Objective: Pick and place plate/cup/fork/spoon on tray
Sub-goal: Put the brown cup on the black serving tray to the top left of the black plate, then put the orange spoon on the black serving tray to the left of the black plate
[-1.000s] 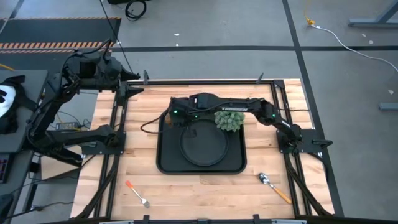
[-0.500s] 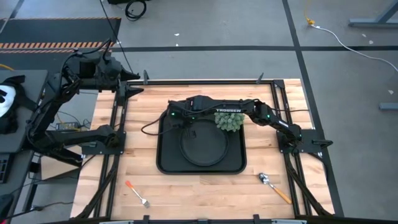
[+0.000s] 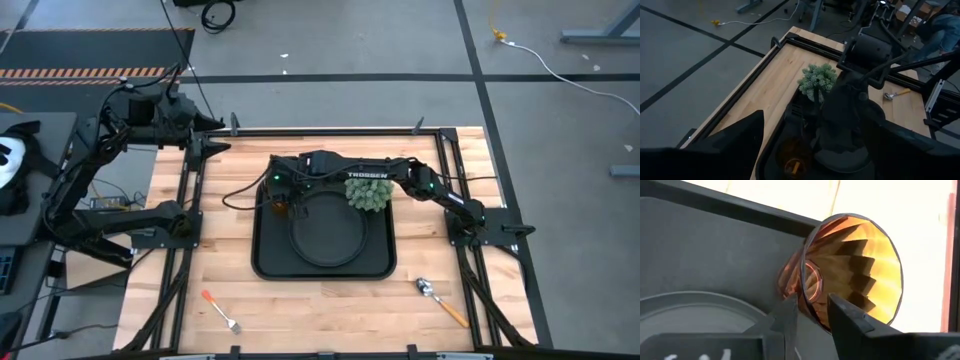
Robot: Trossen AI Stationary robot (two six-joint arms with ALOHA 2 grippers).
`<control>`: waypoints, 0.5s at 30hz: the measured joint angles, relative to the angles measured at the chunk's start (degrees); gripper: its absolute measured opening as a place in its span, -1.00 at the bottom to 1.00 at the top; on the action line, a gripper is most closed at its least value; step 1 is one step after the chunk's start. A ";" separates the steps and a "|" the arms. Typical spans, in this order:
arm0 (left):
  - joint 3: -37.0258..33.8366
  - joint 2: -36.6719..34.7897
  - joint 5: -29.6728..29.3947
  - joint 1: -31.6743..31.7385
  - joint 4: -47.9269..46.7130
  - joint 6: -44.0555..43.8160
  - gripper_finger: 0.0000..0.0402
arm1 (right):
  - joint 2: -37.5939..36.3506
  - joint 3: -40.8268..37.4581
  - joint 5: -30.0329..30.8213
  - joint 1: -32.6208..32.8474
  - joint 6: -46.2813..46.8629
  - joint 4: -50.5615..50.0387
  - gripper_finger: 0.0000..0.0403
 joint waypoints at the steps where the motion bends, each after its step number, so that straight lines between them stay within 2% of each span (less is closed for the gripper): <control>1: 0.00 0.00 0.00 0.00 -0.01 0.00 0.64 | 0.00 0.00 0.01 -0.09 0.00 -0.03 -0.44; 15: 0.00 0.00 0.00 0.00 0.04 -0.04 0.64 | -0.87 1.18 -0.02 0.78 0.17 0.16 -0.45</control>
